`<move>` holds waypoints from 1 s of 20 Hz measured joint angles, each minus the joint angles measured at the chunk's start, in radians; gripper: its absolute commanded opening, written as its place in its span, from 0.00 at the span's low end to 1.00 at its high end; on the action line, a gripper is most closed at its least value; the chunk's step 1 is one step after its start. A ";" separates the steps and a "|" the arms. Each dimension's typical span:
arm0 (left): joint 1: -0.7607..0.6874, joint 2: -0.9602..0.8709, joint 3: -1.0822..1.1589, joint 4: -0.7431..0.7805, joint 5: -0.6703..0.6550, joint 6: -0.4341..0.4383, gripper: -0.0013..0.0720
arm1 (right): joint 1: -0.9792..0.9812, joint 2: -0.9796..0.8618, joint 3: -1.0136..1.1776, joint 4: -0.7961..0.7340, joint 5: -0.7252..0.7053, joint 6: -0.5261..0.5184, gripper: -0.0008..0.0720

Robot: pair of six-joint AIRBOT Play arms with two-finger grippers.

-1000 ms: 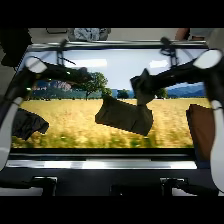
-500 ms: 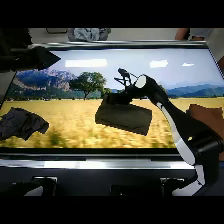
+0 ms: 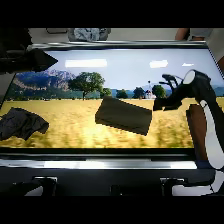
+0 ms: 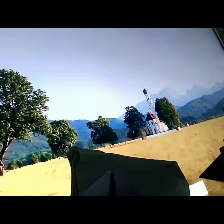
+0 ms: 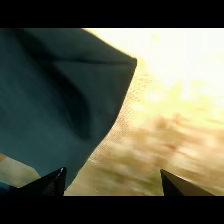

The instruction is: Fold the shirts.

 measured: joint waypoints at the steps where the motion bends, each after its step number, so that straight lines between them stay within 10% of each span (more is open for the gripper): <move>1: 0.000 0.000 -0.002 0.003 -0.002 0.000 0.05 | -0.016 0.003 -0.061 0.055 -0.023 -0.029 0.93; 4: 0.000 0.000 -0.004 0.006 -0.007 0.000 0.05 | -0.043 0.010 -0.230 0.254 -0.133 -0.098 0.88; 7: -0.005 0.000 -0.005 0.006 -0.010 0.000 0.05 | -0.055 0.010 -0.339 0.363 -0.223 -0.111 0.06; 20: -0.012 0.000 -0.007 0.006 -0.010 0.022 0.05 | -0.335 0.176 0.116 0.362 -0.099 -0.142 0.06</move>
